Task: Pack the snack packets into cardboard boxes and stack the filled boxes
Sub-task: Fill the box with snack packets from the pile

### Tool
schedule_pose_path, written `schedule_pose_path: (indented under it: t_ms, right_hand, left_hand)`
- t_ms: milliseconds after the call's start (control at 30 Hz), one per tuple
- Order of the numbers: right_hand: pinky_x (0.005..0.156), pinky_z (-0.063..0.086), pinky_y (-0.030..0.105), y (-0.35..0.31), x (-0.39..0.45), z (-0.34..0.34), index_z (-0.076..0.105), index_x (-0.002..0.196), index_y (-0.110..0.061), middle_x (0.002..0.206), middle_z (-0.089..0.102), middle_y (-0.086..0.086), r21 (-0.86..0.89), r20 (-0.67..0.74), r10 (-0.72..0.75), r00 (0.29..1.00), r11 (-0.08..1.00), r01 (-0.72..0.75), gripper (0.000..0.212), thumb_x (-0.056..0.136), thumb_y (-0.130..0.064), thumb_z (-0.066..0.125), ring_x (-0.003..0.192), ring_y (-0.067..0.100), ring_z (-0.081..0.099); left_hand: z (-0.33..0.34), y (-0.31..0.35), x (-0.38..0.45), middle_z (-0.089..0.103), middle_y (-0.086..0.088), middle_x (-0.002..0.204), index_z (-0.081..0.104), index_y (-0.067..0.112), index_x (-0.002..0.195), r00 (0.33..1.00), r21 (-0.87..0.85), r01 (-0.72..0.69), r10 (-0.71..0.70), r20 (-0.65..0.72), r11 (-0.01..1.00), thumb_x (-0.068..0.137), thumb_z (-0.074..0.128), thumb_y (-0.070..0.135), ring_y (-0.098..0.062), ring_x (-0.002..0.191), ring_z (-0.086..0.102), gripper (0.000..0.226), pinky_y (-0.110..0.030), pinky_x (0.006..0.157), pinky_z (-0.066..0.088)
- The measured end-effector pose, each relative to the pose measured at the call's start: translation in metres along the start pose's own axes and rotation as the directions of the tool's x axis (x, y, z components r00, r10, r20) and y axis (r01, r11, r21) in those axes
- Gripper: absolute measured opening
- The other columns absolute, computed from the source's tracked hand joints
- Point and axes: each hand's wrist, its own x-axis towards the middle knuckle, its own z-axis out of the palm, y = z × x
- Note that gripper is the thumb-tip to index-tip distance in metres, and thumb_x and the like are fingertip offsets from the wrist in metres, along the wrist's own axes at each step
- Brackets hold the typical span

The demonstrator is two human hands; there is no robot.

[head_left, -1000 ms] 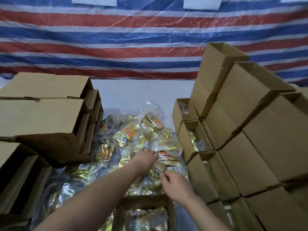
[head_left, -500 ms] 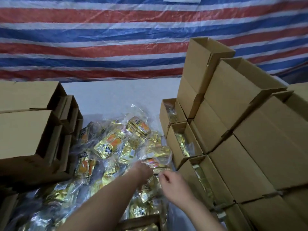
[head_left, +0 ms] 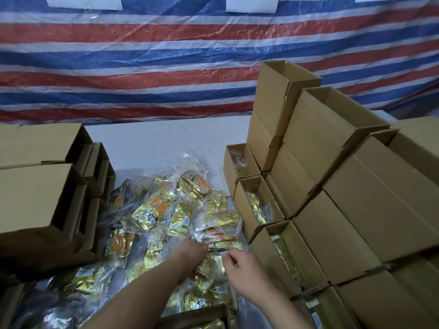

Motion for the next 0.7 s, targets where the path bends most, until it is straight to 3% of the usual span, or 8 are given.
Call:
schedule_pose_path:
  t_ms: [133, 233, 300, 400, 467, 533, 600, 700]
  right_hand:
    - [0.056, 0.031, 0.030, -0.009, -0.002, -0.003, 0.046, 0.067, -0.019, 0.063, 0.046, -0.004, 0.017, 0.008, -0.008, 1.000, 1.000, 0.008, 0.040, 0.103, -0.037, 0.045, 0.058, 0.010, 0.041]
    - [0.056, 0.029, 0.031, -0.016, 0.000, -0.003, 0.045, 0.067, -0.019, 0.061, 0.043, -0.005, 0.054, -0.017, -0.007, 1.000, 0.998, 0.008, 0.042, 0.103, -0.041, 0.043, 0.056, 0.011, 0.039]
    - [0.052, 0.029, 0.027, -0.020, 0.003, -0.001, 0.049, 0.070, -0.019, 0.060, 0.044, -0.006, 0.121, -0.021, 0.029, 0.999, 0.992, -0.026, 0.040, 0.103, -0.040, 0.043, 0.050, 0.007, 0.039]
    - [0.048, 0.032, 0.020, -0.028, 0.010, 0.003, 0.060, 0.079, -0.020, 0.060, 0.049, -0.008, 0.257, -0.029, 0.090, 0.996, 0.963, -0.079, 0.036, 0.104, -0.040, 0.044, 0.044, 0.001, 0.040]
    - [0.051, 0.038, 0.016, -0.039, 0.013, 0.005, 0.066, 0.094, -0.024, 0.071, 0.059, -0.011, 0.312, -0.063, 0.121, 0.991, 0.945, -0.096, 0.033, 0.103, -0.048, 0.044, 0.055, 0.000, 0.051]
    - [0.062, 0.047, 0.023, -0.052, 0.016, 0.008, 0.063, 0.109, -0.027, 0.098, 0.065, -0.011, 0.414, -0.098, 0.157, 0.983, 0.904, -0.103, 0.039, 0.101, -0.057, 0.039, 0.086, 0.006, 0.061]
    - [0.089, 0.053, 0.041, -0.067, 0.020, 0.010, 0.060, 0.121, -0.025, 0.120, 0.064, -0.004, 0.609, -0.095, 0.182, 0.979, 0.788, -0.087, 0.056, 0.096, -0.066, 0.032, 0.111, 0.020, 0.060]
    - [0.105, 0.045, 0.049, -0.085, 0.023, 0.010, 0.064, 0.122, -0.023, 0.119, 0.070, 0.007, 0.846, 0.016, 0.129, 0.991, 0.528, -0.082, 0.069, 0.094, -0.072, 0.024, 0.114, 0.025, 0.063]
  left_hand:
    - [-0.008, -0.016, -0.020, 0.060, -0.003, 0.103, 0.049, 0.013, 0.124, 0.989, -0.234, 0.123, -0.138, -0.049, 0.964, 0.085, 0.073, 0.046, -0.023, 0.098, 0.057, 0.057, -0.036, 0.090, 0.049]
    - [-0.021, -0.030, -0.041, 0.052, 0.005, 0.090, 0.051, 0.018, 0.116, 0.959, -0.473, 0.199, -0.271, -0.089, 0.858, 0.081, 0.070, 0.053, -0.016, 0.083, 0.052, 0.053, -0.029, 0.072, 0.047]
    - [-0.034, -0.038, -0.060, 0.054, 0.005, 0.086, 0.049, 0.020, 0.103, 0.930, -0.624, 0.221, -0.354, -0.096, 0.750, 0.077, 0.069, 0.065, -0.015, 0.076, 0.053, 0.055, -0.032, 0.064, 0.047]
    - [-0.058, -0.051, -0.092, 0.059, -0.002, 0.084, 0.047, 0.019, 0.091, 0.888, -0.870, 0.184, -0.456, -0.052, 0.458, 0.075, 0.073, 0.063, -0.017, 0.068, 0.057, 0.053, -0.035, 0.055, 0.052]
    - [-0.076, -0.059, -0.114, 0.055, 0.001, 0.082, 0.046, 0.022, 0.088, 0.858, -0.929, 0.136, -0.509, -0.064, 0.345, 0.073, 0.074, 0.063, -0.011, 0.064, 0.050, 0.052, -0.018, 0.047, 0.040]
    - [-0.093, -0.064, -0.137, 0.052, 0.006, 0.082, 0.045, 0.026, 0.088, 0.833, -0.940, 0.103, -0.544, -0.096, 0.324, 0.075, 0.073, 0.064, -0.007, 0.066, 0.045, 0.048, -0.016, 0.048, 0.033]
    - [-0.108, -0.065, -0.157, 0.054, 0.005, 0.085, 0.049, 0.026, 0.092, 0.810, -0.956, 0.050, -0.572, -0.129, 0.288, 0.078, 0.071, 0.063, -0.008, 0.072, 0.049, 0.045, -0.023, 0.056, 0.037]
    - [-0.124, -0.063, -0.189, 0.069, 0.001, 0.096, 0.060, 0.022, 0.101, 0.801, -0.989, -0.078, -0.583, -0.139, 0.128, 0.081, 0.070, 0.061, -0.016, 0.089, 0.067, 0.045, -0.035, 0.080, 0.055]
